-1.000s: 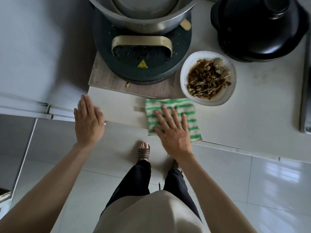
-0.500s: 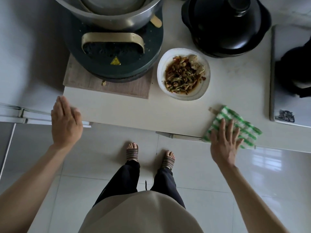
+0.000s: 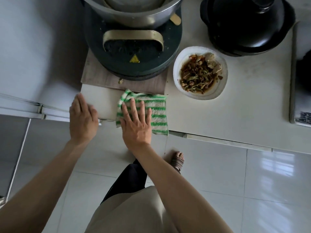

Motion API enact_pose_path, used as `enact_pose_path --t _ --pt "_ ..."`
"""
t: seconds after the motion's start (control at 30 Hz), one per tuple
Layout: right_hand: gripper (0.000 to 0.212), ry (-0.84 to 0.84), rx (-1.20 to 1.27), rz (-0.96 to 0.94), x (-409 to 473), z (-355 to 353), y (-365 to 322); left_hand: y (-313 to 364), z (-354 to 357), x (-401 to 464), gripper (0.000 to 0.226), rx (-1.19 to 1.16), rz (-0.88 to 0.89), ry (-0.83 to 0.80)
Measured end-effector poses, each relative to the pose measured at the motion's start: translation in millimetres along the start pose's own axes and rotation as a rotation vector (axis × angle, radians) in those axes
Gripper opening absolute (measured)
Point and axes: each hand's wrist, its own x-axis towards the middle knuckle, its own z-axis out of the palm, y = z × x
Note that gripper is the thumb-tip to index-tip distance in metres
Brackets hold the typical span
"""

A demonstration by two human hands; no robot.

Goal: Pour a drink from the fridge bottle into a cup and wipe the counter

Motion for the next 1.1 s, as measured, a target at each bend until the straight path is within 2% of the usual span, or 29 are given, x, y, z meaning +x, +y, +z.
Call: enact_pose_path --t 0.07,0.17,0.3,0.4,0.43,0.5,0.6,0.7,0.83,0.93,1.03,1.1 --pt "0.057 0.002 -0.065 -0.109 1 -2 12 -2 1 -3 0.066 -0.038 0.051 0.069" --pt "0.058 -0.009 -0.144 -0.246 -9 -8 47 -2 -6 -5 0.055 -0.107 0.083 0.021" --pt "0.057 0.012 -0.1 -0.19 -26 -25 97 -4 -10 -5 0.061 -0.14 0.102 0.028" --pt "0.055 0.024 -0.056 -0.033 -47 -44 149 -3 -18 0 0.055 -0.182 -0.033 -0.02" --pt "0.055 0.028 -0.04 0.058 -56 -50 168 -2 -21 2 0.056 -0.205 -0.084 -0.036" --pt "0.057 0.052 -0.007 0.306 -73 -63 204 -1 -20 6 0.054 -0.218 -0.114 0.033" --pt "0.062 0.044 0.002 0.637 -81 -92 248 7 -24 6 0.066 -0.206 -0.043 0.069" --pt "0.062 -0.034 0.001 0.705 -64 -117 264 37 -29 -3 0.073 -0.204 0.03 0.071" --pt "0.063 -0.143 -0.031 0.758 -47 -131 252 100 -38 -30 0.071 -0.166 0.262 0.118" --pt "0.067 -0.138 -0.168 0.707 -43 -141 237 143 -38 -46 0.07 -0.102 0.405 0.088" --pt "0.073 0.04 -0.149 0.396 -51 -139 207 177 -34 -56 0.074 -0.047 0.48 0.024" --pt "0.071 0.082 -0.072 0.166 -65 -128 181 193 -35 -63 0.078 -0.032 0.49 -0.019"
